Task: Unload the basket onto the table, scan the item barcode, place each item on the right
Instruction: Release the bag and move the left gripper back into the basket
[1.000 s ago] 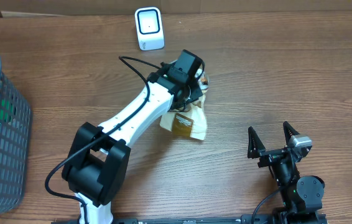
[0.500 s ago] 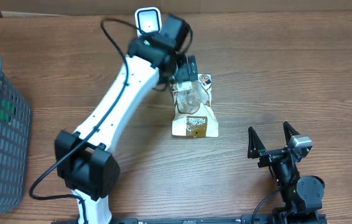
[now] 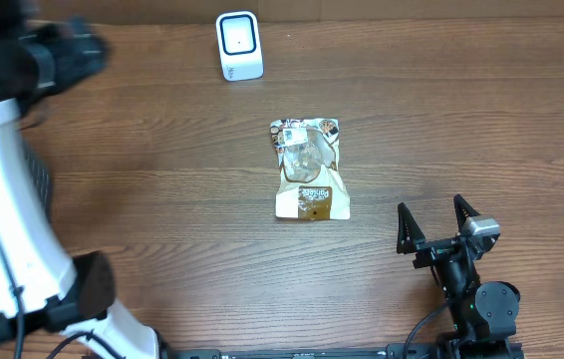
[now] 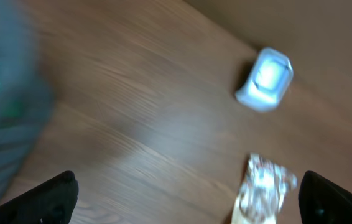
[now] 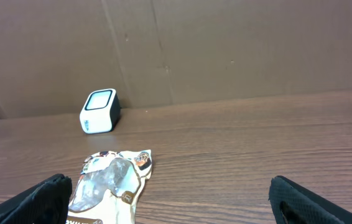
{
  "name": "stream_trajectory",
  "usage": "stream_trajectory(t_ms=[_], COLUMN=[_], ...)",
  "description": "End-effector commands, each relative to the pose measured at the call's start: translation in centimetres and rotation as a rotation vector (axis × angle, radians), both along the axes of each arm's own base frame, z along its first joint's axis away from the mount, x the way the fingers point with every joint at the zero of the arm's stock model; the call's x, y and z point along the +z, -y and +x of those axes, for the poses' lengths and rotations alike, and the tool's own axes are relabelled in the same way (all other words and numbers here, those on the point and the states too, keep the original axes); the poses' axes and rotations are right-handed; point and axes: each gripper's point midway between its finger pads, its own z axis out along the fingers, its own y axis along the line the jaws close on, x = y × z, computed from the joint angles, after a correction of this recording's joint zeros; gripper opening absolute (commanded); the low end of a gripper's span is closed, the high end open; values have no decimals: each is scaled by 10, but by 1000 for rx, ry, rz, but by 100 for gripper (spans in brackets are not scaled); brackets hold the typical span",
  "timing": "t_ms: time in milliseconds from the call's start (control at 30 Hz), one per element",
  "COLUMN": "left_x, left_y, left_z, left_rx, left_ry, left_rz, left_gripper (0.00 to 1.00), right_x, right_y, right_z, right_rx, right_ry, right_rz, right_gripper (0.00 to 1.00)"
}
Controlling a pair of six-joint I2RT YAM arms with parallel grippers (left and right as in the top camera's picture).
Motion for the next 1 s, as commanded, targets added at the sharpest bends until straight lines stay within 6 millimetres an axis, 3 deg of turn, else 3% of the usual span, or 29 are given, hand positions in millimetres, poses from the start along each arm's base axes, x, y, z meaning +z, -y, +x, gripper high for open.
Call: stream_trajectory(t_ms=[0,200,333,433,567,767,967], left_x=[38,37,23,-6,-62,-120,-183], left_y=[-71,-150,-178,-203,-233,-249,-241], left_z=[-48,-93,-109,-126,-137,-118,-75], left_rx=[212,477,584,707,776,653,449], left_ry=[119,96,47,-44,-174,-235,-245], left_rz=[-13,46,40,-1,-47,-12,58], left_gripper=[98,98,93,93,93,91,91], right_x=[-2,-2,-2,-2,-2,-2,-2], right_y=[0,0,0,0,0,0,0], right_z=[0,0,0,0,0,0,0], right_rx=[0,0,0,0,0,0,0], right_ry=[1,1,1,1,1,1,1], right_rz=[2,2,2,2,2,2,2], right_gripper=[100,100,100,100,100,100,100])
